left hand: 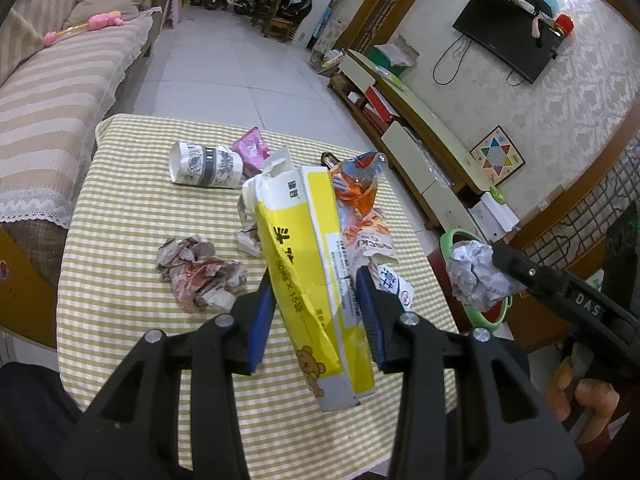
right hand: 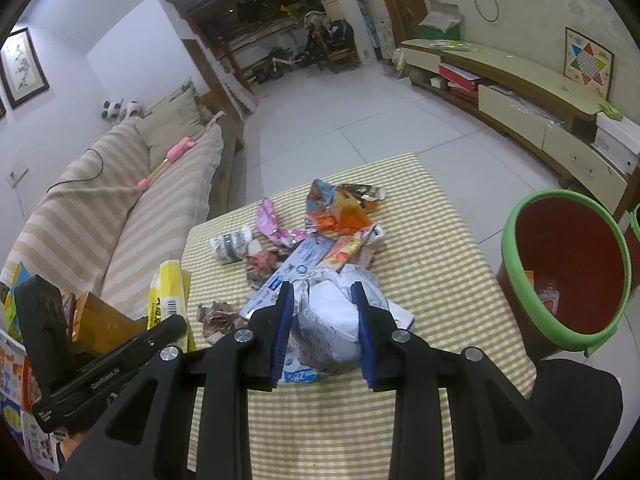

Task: Collect trash
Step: 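Carry the paper ball in the right tool and package in the left tool to the bin, then open the right tool over the bin while the left tool releases the tissue package into it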

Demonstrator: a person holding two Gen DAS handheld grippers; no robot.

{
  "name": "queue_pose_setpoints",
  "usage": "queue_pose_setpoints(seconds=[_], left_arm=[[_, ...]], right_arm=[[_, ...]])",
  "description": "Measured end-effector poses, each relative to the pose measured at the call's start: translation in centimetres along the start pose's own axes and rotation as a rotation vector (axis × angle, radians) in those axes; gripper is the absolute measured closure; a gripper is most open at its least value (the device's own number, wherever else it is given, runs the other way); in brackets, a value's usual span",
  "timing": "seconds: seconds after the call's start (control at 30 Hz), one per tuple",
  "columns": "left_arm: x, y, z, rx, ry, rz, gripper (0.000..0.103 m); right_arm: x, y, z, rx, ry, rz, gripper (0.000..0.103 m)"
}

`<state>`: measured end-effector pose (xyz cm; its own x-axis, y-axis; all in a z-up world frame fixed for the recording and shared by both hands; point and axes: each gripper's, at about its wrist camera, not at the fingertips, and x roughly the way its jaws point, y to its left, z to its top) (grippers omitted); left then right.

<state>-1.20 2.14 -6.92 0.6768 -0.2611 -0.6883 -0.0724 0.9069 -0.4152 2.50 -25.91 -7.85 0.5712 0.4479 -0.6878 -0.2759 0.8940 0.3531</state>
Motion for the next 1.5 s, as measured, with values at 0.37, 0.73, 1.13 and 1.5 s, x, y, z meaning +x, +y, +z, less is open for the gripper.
queue_pose_setpoints(seconds=[0.37,0.73,1.13,1.5], left_arm=[[1.5,-3.0,0.1,0.067,0.027,-0.026,0.065],[2.8,-5.7,0.6,0.11,0.04,-0.049,0.065],[5.1,-9.6,1.3,0.166,0.058,-0.095,0.065],[7.9,-13.3,0.5,0.216,0.113,-0.139,0.065]], right_arm=[[-0.4,-2.4,-0.1,0.048,-0.007,-0.023,0.075],[-0.6,-4.7,-0.1,0.095,-0.018,-0.04,0.075],[-2.0,-7.9,0.0,0.151,-0.05,-0.072,0.075],[-4.1,-14.6,0.0,0.232,-0.093,-0.174,0.074]])
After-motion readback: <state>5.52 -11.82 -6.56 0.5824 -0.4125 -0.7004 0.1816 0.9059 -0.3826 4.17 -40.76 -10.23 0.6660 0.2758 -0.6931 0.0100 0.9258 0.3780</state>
